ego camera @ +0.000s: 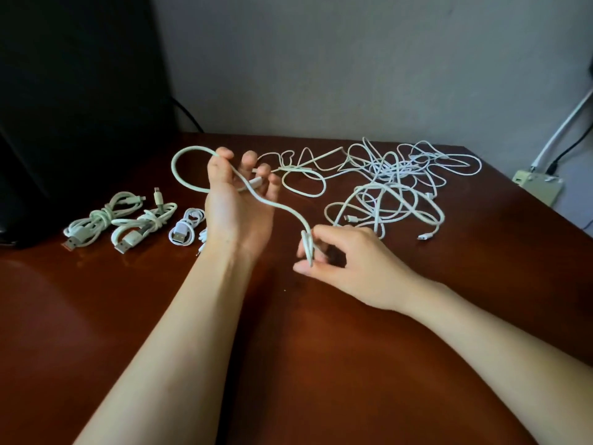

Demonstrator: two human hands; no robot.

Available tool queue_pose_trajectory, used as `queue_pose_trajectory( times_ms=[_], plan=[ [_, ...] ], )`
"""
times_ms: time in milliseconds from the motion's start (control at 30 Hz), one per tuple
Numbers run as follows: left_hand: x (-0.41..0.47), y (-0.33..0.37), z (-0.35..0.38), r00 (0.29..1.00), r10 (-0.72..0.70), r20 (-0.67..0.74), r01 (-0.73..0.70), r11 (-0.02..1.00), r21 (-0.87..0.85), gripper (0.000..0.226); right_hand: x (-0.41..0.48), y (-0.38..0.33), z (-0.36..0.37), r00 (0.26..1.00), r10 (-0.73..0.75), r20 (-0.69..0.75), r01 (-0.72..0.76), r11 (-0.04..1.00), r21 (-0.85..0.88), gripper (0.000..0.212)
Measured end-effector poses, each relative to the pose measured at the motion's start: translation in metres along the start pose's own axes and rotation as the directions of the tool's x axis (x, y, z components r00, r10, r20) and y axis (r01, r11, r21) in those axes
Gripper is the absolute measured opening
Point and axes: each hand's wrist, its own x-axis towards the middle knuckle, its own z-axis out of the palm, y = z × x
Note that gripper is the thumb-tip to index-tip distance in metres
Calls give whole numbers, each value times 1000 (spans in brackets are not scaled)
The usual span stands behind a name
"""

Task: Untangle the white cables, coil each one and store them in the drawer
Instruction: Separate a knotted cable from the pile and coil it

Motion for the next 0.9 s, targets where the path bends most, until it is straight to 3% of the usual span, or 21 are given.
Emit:
queue_pose_trajectory(
  times_ms=[133,233,300,400,500,600,667,767,900],
  plan=[
    [-1,-5,4,999,51,18,-53,989,138,26,2,-1,2,954,-41,-297,27,998,-51,50],
    [-3,-8,5,995,88,52,-98,964,248,27,1,-5,-2,937,-28,-348,35,999,14,60],
    [-3,-8,5,992,100,75,-117,952,284,26,1,-7,-4,955,36,-295,7,990,142,58],
    [-3,-8,5,990,112,91,-135,944,302,26,4,-11,-8,984,161,-70,-116,894,433,65],
    [-4,-9,5,988,120,95,-145,937,317,26,4,-17,-14,963,225,150,-269,725,634,73],
    [-5,-10,6,985,134,108,-164,923,348,28,6,-17,-19,935,254,246,-344,489,802,70],
    [-5,-11,7,977,173,125,-210,888,409,28,8,-14,-24,924,262,280,-367,400,839,68],
    [-4,-9,9,965,230,129,-263,839,476,27,8,-12,-35,892,359,273,-427,477,768,52],
    [-2,-5,6,968,243,58,-239,833,499,29,6,-10,-43,909,408,-88,-307,796,522,16]
  ],
)
